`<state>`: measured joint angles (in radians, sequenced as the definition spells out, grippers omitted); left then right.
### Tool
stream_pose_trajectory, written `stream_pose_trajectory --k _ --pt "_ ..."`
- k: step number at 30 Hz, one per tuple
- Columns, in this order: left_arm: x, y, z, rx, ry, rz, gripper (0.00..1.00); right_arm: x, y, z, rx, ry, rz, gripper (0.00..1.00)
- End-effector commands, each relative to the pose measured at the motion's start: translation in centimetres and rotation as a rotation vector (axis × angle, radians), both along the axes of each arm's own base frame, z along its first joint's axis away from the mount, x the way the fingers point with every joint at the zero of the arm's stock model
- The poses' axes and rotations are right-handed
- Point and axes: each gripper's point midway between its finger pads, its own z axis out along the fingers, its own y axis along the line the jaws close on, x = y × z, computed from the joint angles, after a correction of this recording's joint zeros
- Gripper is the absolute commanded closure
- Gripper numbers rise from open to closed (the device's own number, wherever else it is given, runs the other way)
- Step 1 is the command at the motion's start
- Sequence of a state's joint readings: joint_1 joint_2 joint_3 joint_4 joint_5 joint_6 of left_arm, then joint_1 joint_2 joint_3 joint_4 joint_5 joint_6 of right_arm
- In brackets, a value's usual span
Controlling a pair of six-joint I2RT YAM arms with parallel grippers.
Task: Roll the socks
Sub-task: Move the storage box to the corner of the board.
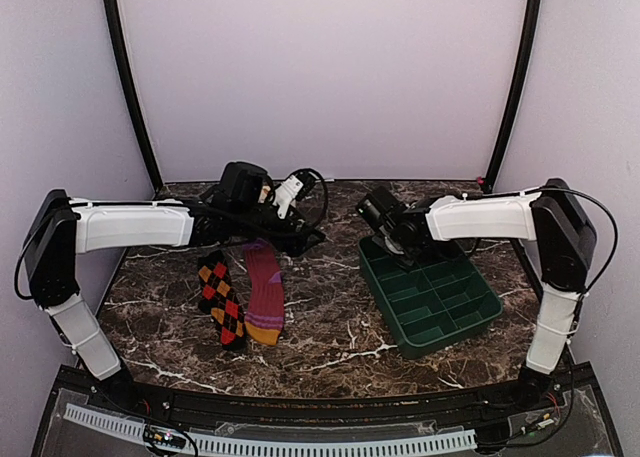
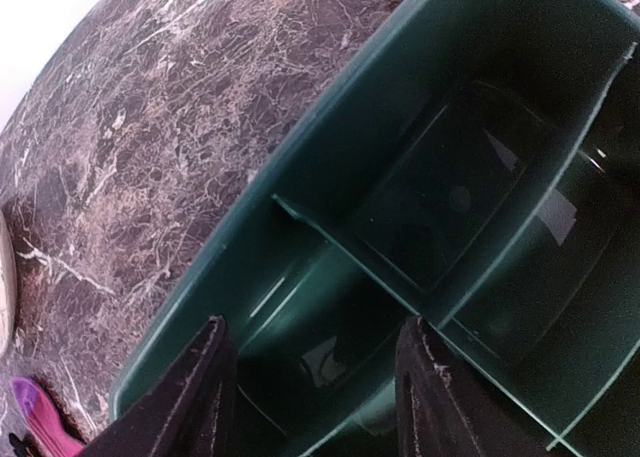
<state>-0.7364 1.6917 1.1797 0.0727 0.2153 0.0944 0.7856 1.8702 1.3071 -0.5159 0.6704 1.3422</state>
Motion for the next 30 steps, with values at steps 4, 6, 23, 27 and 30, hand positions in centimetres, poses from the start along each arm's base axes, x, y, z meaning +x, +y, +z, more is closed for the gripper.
stream_pose_trajectory --k 4,6,23,27,30 --pt "-0.5 0.5 2.1 -0.029 -0.071 0.0 0.12 1.0 0.6 -1.4 0.02 0.032 0.008 0.54" --pt "-0.4 0.5 2.1 -0.027 -0.074 0.001 0.12 1.0 0.6 -1.7 0.022 0.039 0.008 0.56" --pt "-0.1 0.6 1.5 -0.007 -0.081 0.009 0.14 0.6 1.3 -4.5 0.039 0.1 0.028 0.63" --pt "-0.1 0.6 1.4 -0.005 -0.079 0.009 0.14 0.2 1.4 -5.2 0.051 0.121 0.029 0.65" --pt "-0.1 0.7 1.5 -0.006 -0.081 0.01 0.14 -0.4 1.3 -5.4 0.057 0.131 0.035 0.65"
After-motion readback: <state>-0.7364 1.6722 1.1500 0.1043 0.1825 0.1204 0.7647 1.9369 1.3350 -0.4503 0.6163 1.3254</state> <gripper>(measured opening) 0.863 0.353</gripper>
